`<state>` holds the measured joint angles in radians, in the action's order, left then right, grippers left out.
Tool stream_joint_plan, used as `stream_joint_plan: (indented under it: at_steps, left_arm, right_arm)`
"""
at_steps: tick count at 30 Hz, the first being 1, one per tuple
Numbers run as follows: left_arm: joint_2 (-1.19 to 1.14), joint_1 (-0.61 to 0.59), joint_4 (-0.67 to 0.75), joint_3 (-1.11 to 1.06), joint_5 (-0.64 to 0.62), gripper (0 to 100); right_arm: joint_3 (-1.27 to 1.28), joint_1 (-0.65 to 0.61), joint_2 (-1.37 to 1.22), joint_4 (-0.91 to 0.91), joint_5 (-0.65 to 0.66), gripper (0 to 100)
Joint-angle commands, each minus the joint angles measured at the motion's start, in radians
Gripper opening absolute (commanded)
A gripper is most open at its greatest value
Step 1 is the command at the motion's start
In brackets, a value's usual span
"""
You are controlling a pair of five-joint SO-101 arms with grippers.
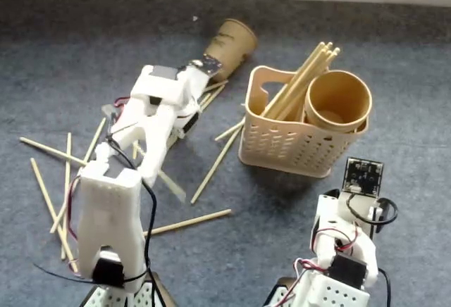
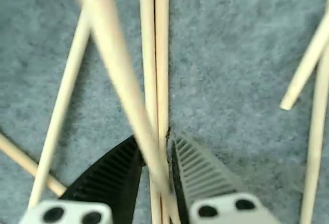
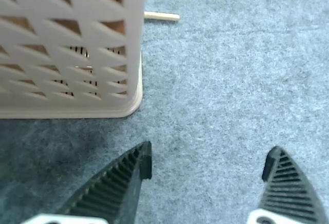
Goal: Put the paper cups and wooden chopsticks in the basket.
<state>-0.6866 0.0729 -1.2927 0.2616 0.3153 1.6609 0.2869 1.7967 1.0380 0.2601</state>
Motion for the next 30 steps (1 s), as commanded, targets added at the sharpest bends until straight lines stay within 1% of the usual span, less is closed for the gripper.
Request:
stream_joint_plan:
  at_steps: [1,3,8,14,18,21,25,28,30]
  left_arm:
    - [0.007,-0.019,0.002,0.021,-0.006,0]
    - [0.015,-0.018,-0.005,0.035,-0.009,0]
    - [0.090,-0.019,-0.106,0.091,-0.009,0]
    - [0.303,0.005,-0.253,0.196,-0.009,0]
    - [0.449,0.048,-0.368,0.269,-0.009,0]
    - [0.532,0.090,-0.422,0.295,-0.009,0]
    - [0.628,0.127,-0.433,0.295,-0.012,0]
    - [0.688,0.153,-0.420,0.297,-0.055,0]
    - [0.725,0.176,-0.374,0.297,-0.075,0]
  right_arm:
    - [0.082,-0.007,0.005,-0.024,0.015,33.6]
    - [0.082,-0.007,0.005,-0.024,0.015,33.6]
    - [0.082,-0.007,0.005,-0.024,0.015,33.6]
    - [0.082,-0.005,0.005,-0.024,0.015,33.6]
    - [0.082,-0.004,0.005,-0.024,0.015,33.6]
    - [0.082,-0.004,0.005,-0.024,0.015,33.6]
    - [0.082,-0.004,0.005,-0.024,0.015,33.6]
    - [0.082,-0.005,0.005,-0.024,0.015,33.6]
    - [0.082,-0.005,0.005,-0.024,0.015,33.6]
